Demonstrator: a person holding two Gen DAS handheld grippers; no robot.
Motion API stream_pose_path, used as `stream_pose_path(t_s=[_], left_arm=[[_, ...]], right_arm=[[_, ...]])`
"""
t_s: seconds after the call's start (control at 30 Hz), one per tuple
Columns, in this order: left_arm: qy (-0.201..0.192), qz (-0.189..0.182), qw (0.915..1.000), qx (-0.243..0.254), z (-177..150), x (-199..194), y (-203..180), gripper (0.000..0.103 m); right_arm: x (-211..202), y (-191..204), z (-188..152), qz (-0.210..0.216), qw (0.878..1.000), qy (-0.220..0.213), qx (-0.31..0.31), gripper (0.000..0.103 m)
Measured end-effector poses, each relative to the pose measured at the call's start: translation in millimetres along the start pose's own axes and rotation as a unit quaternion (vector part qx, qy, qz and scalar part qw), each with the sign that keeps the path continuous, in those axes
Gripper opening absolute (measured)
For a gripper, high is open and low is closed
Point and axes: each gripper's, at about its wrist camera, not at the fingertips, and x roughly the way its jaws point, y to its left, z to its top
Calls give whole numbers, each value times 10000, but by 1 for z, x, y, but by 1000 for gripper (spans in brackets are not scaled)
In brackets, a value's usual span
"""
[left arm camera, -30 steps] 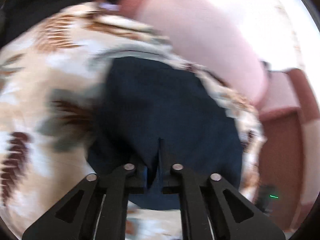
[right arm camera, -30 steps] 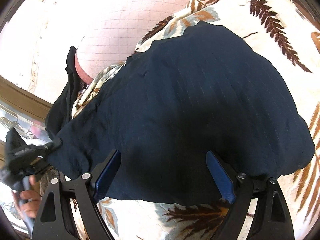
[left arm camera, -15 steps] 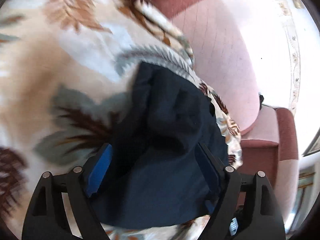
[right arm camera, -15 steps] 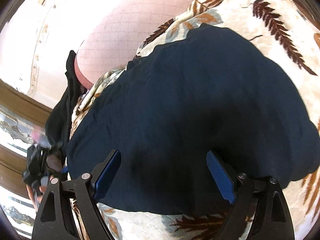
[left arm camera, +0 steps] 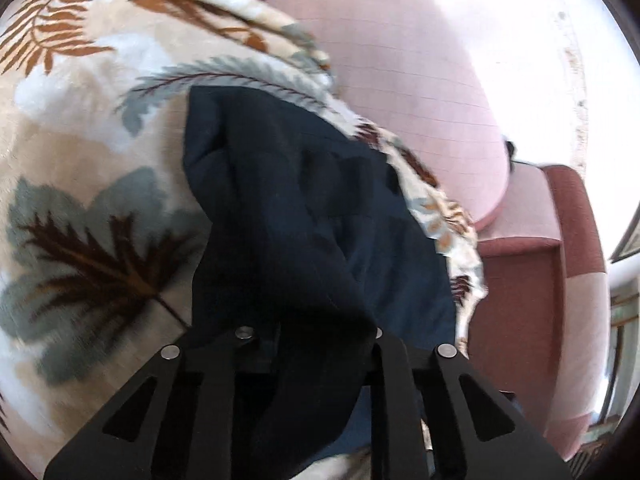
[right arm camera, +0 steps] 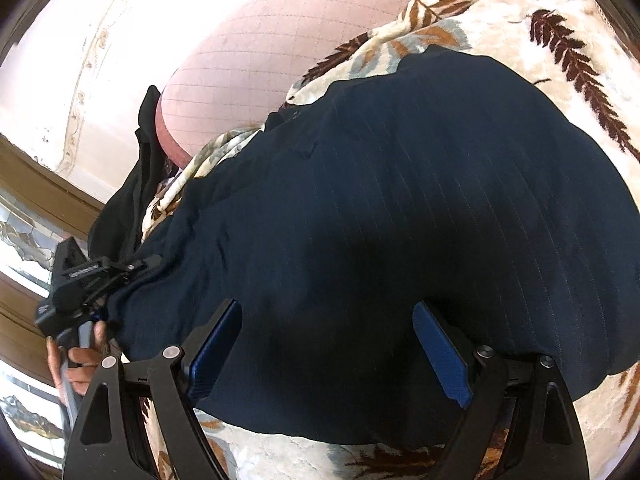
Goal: Fold large clothes
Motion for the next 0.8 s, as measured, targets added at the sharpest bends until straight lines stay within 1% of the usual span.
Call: stream_pose_path(t_s=[0.1,0.17,0.27,0.3,0.33,0.4,0.5,0.7,0.8], left_arm=[[4,-183,9998,97,-9,-6,-23,14],[25,-265,9995,166,-13,-10,-36,14],[103,-369,9990,251,-22,-9,-59,13],[129,-390,9987,301,-26,-8,-68,13],[141,-391,9986,339,-29,-7,-75,13],[185,-401,9983,381,-34,-2,-87,12],[288,-439,9977,424,-42,7,-105,12],[466,-450,9965,522,-58,29,-133,11],[545,-436,9959,584,-66,39,-146,11]], right_arm=[[-7,2,2,-216,9996,-53,-160,89],[-14,4,5,-499,9981,-121,-337,89],[-25,7,8,-1016,9922,-284,-659,89],[-29,7,9,-1283,9879,-378,-786,89],[-31,6,9,-1460,9845,-411,-877,89],[-36,4,9,-1689,9797,-431,-995,89],[-40,-6,10,-1765,9790,-421,-926,89],[-46,-18,10,-1910,9755,-343,-1037,89],[-50,-25,10,-1913,9759,-326,-996,89]])
